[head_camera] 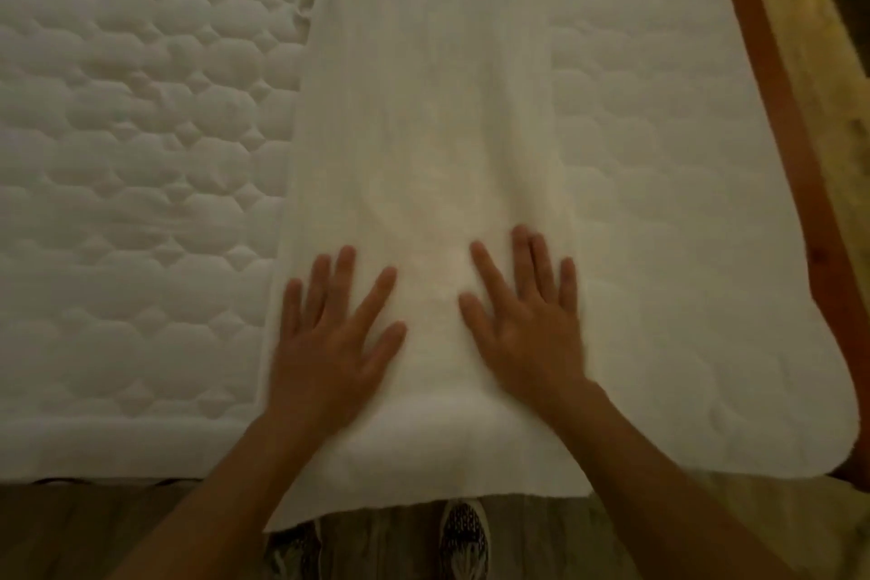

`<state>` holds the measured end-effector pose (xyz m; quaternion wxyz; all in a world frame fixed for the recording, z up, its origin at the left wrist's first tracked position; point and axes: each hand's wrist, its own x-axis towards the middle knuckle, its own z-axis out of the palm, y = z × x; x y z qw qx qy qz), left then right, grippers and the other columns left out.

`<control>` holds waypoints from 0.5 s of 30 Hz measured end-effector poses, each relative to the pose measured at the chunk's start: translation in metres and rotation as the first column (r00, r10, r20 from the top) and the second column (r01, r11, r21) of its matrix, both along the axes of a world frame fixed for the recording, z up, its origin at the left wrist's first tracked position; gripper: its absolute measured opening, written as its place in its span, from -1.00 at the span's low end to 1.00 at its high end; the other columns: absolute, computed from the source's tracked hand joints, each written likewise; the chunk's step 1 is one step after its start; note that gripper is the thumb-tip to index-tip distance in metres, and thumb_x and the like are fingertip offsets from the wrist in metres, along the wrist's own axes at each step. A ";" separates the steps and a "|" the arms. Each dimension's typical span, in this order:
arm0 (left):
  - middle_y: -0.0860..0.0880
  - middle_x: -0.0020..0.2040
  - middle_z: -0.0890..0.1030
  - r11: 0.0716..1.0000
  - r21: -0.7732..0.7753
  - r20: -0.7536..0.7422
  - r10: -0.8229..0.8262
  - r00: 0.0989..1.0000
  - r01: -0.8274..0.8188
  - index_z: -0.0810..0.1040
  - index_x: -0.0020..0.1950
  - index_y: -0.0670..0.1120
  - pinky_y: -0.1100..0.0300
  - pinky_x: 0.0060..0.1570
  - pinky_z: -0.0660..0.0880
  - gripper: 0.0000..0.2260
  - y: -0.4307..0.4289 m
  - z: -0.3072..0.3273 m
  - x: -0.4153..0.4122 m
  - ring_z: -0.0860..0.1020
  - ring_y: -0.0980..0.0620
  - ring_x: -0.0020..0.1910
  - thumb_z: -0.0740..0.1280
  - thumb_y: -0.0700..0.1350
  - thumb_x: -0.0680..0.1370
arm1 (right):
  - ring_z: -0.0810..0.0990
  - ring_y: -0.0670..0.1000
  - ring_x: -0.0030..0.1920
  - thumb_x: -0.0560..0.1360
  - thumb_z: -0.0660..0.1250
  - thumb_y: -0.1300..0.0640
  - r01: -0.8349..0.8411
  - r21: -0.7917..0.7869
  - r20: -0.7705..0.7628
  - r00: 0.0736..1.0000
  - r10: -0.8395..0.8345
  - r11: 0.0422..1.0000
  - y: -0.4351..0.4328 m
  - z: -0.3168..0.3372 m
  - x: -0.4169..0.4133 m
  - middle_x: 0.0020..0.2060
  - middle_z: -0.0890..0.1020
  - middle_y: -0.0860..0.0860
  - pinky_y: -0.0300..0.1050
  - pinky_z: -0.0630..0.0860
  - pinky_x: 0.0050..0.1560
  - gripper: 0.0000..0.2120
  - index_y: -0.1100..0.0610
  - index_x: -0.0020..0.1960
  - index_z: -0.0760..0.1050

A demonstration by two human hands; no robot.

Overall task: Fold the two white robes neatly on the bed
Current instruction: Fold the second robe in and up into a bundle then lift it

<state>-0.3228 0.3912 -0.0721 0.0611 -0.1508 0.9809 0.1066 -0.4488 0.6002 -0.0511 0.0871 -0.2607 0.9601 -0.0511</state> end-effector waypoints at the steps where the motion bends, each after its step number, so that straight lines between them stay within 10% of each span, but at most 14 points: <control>1: -0.01 0.69 -0.14 0.999 0.028 0.023 0.046 0.999 -0.047 -0.06 0.63 0.31 -0.14 0.60 -0.08 -0.40 -0.001 0.003 0.026 -0.13 -0.09 0.66 -0.08 0.39 0.60 | -0.23 0.10 0.61 0.63 -0.06 -0.30 0.032 -0.007 0.003 0.999 -0.032 0.999 0.017 0.003 0.018 0.63 -0.17 0.08 0.22 -0.14 0.57 -0.40 -0.21 0.61 -0.13; 9: -0.22 0.44 0.38 0.796 0.273 0.138 0.524 0.841 -0.541 0.19 0.63 0.06 -0.20 0.30 0.40 -0.17 0.005 0.051 0.068 0.39 -0.26 0.35 0.33 0.38 0.46 | 0.33 0.16 0.42 0.57 0.19 -0.25 0.375 -0.256 0.234 0.918 -0.320 0.891 0.086 0.017 0.069 0.46 0.35 0.12 0.14 0.34 0.40 -0.35 0.00 0.57 0.21; 12: -0.13 0.37 0.52 0.465 0.528 0.385 0.615 0.688 -0.711 0.32 0.53 -0.03 -0.07 0.17 0.45 -0.16 -0.004 0.071 0.067 0.51 -0.19 0.23 0.55 0.26 0.37 | 0.61 0.01 0.11 0.47 0.32 -0.31 0.689 -0.269 0.582 0.673 -0.456 0.673 0.112 0.040 0.071 0.11 0.59 -0.16 -0.03 0.59 0.05 -0.43 -0.04 0.36 0.40; 15: -0.07 0.12 0.63 0.368 0.590 0.461 0.577 0.674 -0.719 0.57 0.28 -0.08 0.04 0.02 0.51 -0.20 -0.010 0.083 0.084 0.60 -0.13 0.10 0.42 0.39 0.18 | 0.69 -0.04 -0.03 0.48 0.30 -0.23 0.785 -0.128 0.837 0.414 -0.358 0.607 0.131 0.058 0.067 -0.08 0.73 -0.15 -0.05 0.63 0.01 -0.58 0.00 0.18 0.61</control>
